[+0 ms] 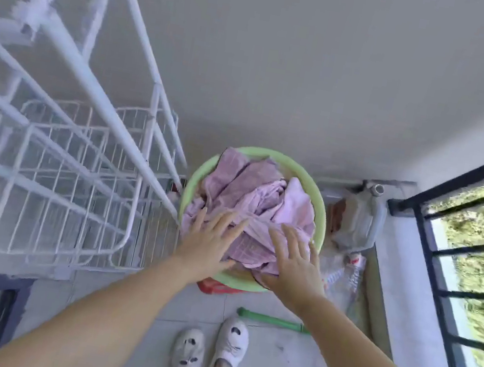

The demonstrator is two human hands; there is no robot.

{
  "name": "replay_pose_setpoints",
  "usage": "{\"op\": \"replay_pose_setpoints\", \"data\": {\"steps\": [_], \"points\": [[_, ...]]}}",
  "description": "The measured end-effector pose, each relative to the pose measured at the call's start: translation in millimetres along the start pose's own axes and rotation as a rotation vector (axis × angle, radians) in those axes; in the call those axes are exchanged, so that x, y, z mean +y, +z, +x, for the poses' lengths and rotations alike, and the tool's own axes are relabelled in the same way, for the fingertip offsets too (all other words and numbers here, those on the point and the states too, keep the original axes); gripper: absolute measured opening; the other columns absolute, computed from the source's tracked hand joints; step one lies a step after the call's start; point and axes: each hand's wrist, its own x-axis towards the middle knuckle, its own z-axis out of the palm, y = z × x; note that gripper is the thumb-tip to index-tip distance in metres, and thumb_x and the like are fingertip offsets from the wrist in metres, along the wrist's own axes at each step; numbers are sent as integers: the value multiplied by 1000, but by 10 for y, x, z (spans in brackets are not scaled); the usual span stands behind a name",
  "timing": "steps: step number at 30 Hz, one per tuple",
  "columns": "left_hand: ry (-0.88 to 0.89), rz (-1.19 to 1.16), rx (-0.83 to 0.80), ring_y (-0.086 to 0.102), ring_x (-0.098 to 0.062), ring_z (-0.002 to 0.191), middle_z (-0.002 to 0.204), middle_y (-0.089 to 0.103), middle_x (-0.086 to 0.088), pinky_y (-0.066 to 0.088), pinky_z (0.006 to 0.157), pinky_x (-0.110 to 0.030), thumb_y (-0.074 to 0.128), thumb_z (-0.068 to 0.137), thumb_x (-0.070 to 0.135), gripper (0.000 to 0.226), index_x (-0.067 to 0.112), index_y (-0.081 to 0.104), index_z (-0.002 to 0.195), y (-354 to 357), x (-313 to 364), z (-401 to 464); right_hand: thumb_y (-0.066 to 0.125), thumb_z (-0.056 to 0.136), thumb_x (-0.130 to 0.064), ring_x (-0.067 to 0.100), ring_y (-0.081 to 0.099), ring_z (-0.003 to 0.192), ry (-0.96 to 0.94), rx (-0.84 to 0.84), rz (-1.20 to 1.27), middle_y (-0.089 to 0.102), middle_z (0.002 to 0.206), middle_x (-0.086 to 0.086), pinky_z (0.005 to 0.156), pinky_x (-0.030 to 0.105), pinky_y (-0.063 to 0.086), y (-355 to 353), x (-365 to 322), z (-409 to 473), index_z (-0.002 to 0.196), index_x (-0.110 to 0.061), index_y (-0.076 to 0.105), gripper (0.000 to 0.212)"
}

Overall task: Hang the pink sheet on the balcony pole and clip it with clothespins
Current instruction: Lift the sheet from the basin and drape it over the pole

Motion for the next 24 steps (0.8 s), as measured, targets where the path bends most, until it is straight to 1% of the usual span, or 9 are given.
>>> {"op": "replay_pose_setpoints", "data": {"steps": [2, 5, 8, 10, 12, 14, 15, 20, 24], "points": [[11, 11, 14, 5, -24, 144, 156, 8, -5, 2, 114, -56, 50, 85, 50, 83, 25, 0, 146, 217, -109, 284, 82, 40, -54, 27, 47, 123, -28, -27, 0, 59, 128, 10, 94, 53, 46, 271, 45, 243, 130, -22, 42, 103], [47, 52, 128, 27, -27, 139, 150, 31, -7, 16, 111, -58, 65, 74, 50, 93, 27, 8, 144, 530, -262, 613, 87, 36, -38, 32, 58, 114, -14, -20, -13, 62, 121, 13, 86, 56, 49, 589, 135, 501, 130, -21, 41, 106], [-51, -98, 115, 29, -25, 137, 150, 29, -4, 16, 114, -50, 61, 77, 51, 91, 25, 8, 146, 638, -302, 831, 83, 46, -28, 28, 65, 95, -14, 43, -23, 67, 101, 4, 77, 44, 53, 697, 305, 659, 124, -19, 49, 85], [-114, -160, 103, 35, -22, 131, 143, 38, 0, 20, 111, -44, 60, 78, 50, 82, 25, 18, 144, 615, -302, 916, 84, 45, -23, 26, 67, 80, -11, 1, -29, 69, 85, 0, 68, 37, 53, 635, 376, 728, 109, -18, 61, 68], [-134, -222, 117, 39, -19, 127, 137, 46, 3, 23, 107, -40, 57, 82, 47, 66, 26, 29, 139, 501, -261, 924, 79, 57, -18, 30, 65, 83, -6, -47, 41, 69, 87, 4, 72, 39, 50, 461, 393, 767, 106, -16, 62, 52], [-125, -279, 158, 42, -19, 124, 133, 51, 3, 24, 104, -37, 58, 83, 42, 58, 25, 38, 135, 292, -221, 872, 66, 73, -18, 32, 59, 98, 33, -77, 119, 66, 101, 5, 81, 40, 43, 182, 373, 769, 115, -17, 56, 44], [-109, -315, 193, 44, -19, 123, 131, 53, 2, 25, 104, -36, 59, 83, 39, 56, 24, 41, 133, 144, -202, 830, 61, 77, -18, 31, 56, 102, 42, -61, 149, 64, 106, 5, 81, 38, 42, 10, 370, 759, 118, -19, 54, 42], [-23, -433, 404, 54, -23, 116, 123, 62, -2, 33, 98, -36, 68, 75, 36, 56, 21, 52, 126, -1021, -85, 521, 55, 78, -19, 26, 50, 114, -10, -16, 145, 58, 121, -1, 81, 34, 44, -1278, 344, 742, 127, -27, 46, 51], [47, -493, 555, 60, -25, 107, 114, 67, -7, 36, 94, -32, 54, 64, 52, 68, 13, 58, 120, -2238, 136, 216, 54, 76, -12, 22, 47, 119, -49, 131, 105, 57, 124, -3, 86, 34, 46, -2624, 318, 643, 127, -29, 46, 54]]}}
